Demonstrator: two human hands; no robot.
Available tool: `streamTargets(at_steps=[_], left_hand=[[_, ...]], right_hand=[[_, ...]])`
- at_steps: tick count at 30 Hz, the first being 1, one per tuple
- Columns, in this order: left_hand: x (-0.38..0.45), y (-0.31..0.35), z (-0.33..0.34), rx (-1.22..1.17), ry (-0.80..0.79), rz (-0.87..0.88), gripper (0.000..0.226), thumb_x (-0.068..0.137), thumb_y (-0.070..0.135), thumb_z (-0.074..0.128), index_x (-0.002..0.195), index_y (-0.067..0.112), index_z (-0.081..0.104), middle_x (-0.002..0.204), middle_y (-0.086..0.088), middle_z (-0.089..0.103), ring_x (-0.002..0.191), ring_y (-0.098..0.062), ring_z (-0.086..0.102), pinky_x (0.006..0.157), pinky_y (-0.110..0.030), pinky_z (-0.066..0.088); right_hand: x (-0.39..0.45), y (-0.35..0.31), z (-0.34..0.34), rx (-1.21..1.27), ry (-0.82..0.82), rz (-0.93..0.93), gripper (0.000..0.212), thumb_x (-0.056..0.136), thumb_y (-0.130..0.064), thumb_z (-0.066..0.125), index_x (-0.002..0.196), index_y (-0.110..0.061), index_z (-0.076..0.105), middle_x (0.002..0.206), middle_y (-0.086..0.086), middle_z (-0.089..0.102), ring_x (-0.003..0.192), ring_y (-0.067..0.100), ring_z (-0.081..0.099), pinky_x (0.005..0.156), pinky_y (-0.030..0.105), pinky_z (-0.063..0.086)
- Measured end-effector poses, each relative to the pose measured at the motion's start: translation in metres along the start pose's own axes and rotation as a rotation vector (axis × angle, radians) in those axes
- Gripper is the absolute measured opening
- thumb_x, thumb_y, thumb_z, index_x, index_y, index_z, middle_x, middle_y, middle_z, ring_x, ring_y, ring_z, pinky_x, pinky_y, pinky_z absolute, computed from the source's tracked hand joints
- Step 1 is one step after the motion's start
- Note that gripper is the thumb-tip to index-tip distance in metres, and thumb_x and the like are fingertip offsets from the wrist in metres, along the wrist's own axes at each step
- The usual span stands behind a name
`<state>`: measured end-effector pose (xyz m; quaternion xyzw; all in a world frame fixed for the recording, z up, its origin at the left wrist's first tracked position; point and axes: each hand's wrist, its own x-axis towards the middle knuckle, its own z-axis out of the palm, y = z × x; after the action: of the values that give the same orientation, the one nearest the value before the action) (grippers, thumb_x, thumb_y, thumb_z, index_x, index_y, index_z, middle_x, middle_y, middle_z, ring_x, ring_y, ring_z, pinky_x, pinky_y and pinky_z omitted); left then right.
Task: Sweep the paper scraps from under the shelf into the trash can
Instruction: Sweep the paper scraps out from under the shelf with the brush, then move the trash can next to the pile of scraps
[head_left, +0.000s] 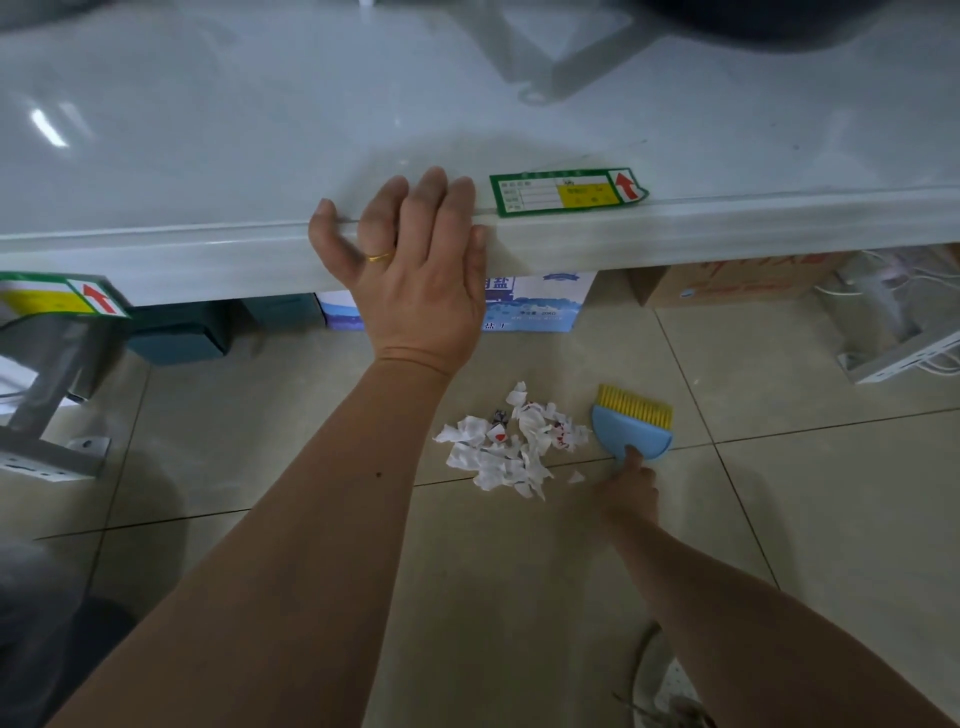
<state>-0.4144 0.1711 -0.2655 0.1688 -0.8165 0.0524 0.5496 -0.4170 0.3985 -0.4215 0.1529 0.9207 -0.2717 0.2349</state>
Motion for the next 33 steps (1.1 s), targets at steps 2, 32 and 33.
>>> streamTargets(at_steps=[2, 32, 33], left_hand=[[0.001, 0.0, -0.003, -0.004, -0.027, -0.01, 0.03, 0.098, 0.029, 0.03, 0.109, 0.019, 0.056, 0.104, -0.002, 0.071, 0.107, -0.018, 0.045, 0.107, -0.042, 0.009], [-0.013, -0.21, -0.29, 0.228, -0.503, -0.592, 0.06, 0.093, 0.041, 0.015, 0.146, 0.016, 0.029, 0.156, -0.002, 0.026, 0.145, -0.018, 0.022, 0.117, -0.048, -0.006], [-0.018, -0.218, -0.303, 0.254, -0.517, -0.623, 0.064, 0.091, 0.043, 0.011, 0.147, 0.017, 0.028, 0.157, 0.0, 0.024, 0.146, -0.017, 0.019, 0.116, -0.046, -0.009]], right_hand=[[-0.006, -0.01, -0.002, -0.004, 0.011, -0.035, 0.067, 0.089, -0.015, 0.053, 0.147, -0.018, 0.02, 0.137, 0.02, 0.039, 0.126, 0.039, 0.042, 0.104, 0.048, 0.039], [-0.336, -0.222, 0.072, 0.063, -0.302, -0.848, 0.052, 0.09, -0.008, 0.037, 0.139, -0.025, 0.037, 0.144, 0.003, 0.041, 0.122, 0.029, 0.05, 0.094, 0.035, 0.042], [-0.349, -0.222, 0.078, 0.043, -0.319, -0.865, 0.052, 0.089, -0.007, 0.037, 0.138, -0.024, 0.037, 0.144, 0.003, 0.041, 0.123, 0.028, 0.049, 0.095, 0.035, 0.042]])
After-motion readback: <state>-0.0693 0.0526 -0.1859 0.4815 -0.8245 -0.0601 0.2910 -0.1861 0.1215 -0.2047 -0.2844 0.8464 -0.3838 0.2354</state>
